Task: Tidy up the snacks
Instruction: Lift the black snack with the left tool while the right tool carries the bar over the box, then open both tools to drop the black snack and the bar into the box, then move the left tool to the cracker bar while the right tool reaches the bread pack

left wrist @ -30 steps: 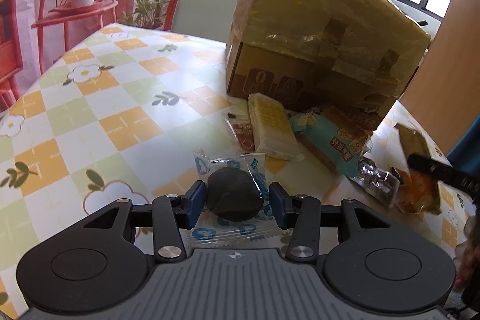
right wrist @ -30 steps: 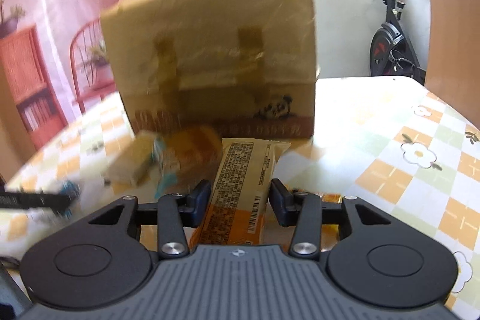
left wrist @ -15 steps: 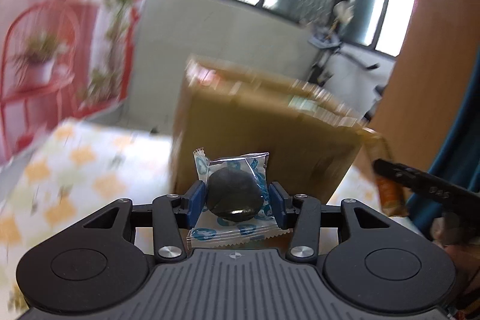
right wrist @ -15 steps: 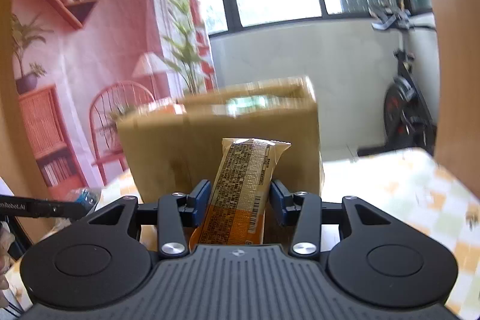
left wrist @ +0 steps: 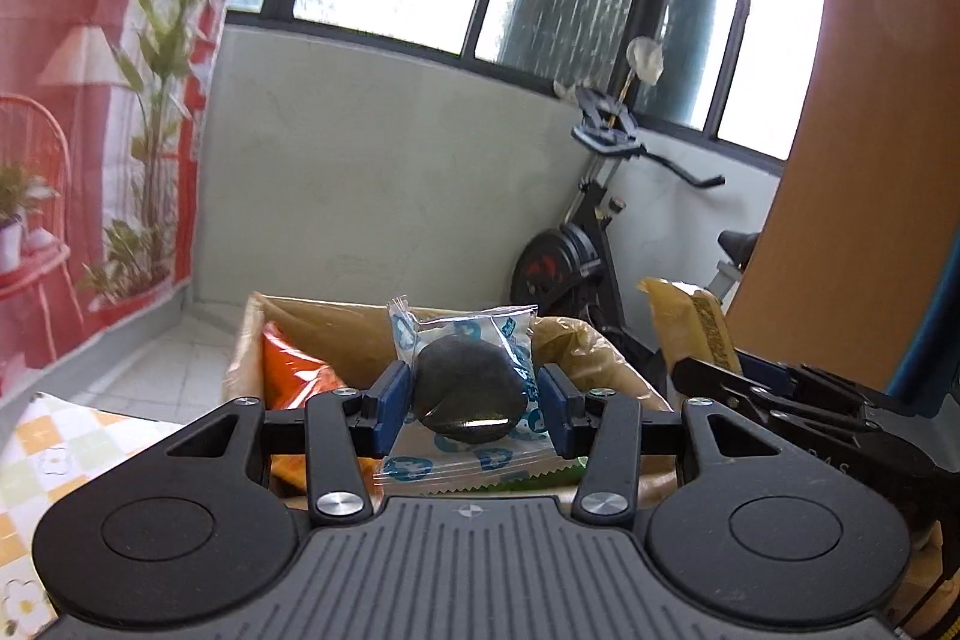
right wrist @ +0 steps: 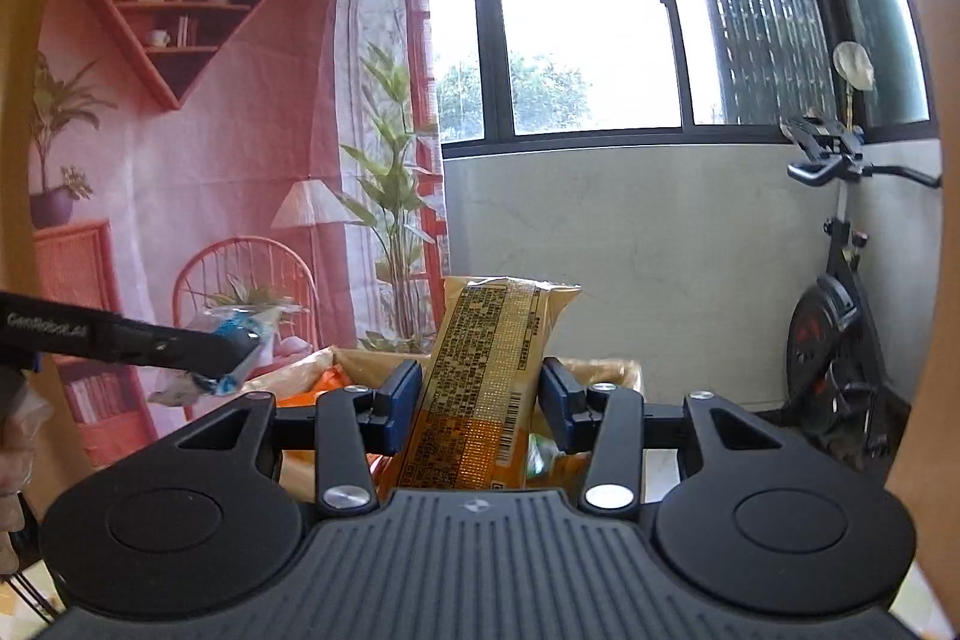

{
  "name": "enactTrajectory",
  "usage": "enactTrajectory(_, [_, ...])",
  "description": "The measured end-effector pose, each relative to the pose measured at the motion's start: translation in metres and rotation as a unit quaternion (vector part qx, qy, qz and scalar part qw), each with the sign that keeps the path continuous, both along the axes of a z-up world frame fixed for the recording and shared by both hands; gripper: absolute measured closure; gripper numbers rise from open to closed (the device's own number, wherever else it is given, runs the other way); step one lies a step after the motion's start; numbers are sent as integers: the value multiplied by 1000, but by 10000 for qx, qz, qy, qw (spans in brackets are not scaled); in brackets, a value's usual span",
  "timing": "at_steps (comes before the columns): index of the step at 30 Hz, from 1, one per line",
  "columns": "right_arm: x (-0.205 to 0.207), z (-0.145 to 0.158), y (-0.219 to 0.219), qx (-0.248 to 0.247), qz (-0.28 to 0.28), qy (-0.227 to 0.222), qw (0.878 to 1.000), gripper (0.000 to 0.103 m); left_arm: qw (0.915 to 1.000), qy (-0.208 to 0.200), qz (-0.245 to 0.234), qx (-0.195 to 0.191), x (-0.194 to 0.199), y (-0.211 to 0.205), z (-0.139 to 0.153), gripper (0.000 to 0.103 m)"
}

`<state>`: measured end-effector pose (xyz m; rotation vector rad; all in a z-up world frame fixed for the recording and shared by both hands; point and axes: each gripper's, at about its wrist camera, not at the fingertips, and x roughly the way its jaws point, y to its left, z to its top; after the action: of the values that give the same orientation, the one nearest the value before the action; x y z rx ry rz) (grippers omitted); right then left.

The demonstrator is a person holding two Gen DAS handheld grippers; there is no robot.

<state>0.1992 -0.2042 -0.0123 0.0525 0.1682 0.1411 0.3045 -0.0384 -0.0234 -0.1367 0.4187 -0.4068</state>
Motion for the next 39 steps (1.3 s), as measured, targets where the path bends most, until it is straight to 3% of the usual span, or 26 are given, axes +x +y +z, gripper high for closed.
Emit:
enactTrajectory(5, [54,2,-6,-74,33,319,9995,57,9993,324,35,160,37,-5,-13,54])
enactTrajectory(13, [113,-14,-26,526,-34,845,9950,57,9979,474,62,439,64,-6,-21,54])
enactTrajectory(16, [124,-19,-25,510,12,1002,9937,55,9978,509,-70,425,67,-8,-25,53])
enactTrajectory(18, [127,-20,-21,390,-30,1070,9935,53,9979,478,-69,433,65,-6,-26,41])
enactTrajectory(21, [121,-18,-19,263,-192,980,9947,38,9982,375,-72,458,55,-1,-25,38])
enactTrajectory(29, [84,-12,-14,228,-194,849,9959,38,9986,299,43,440,26,10,-14,38])
enactTrajectory(39, [23,-16,5,206,-137,718,9971,38,9986,118,153,493,-37,33,-10,38])
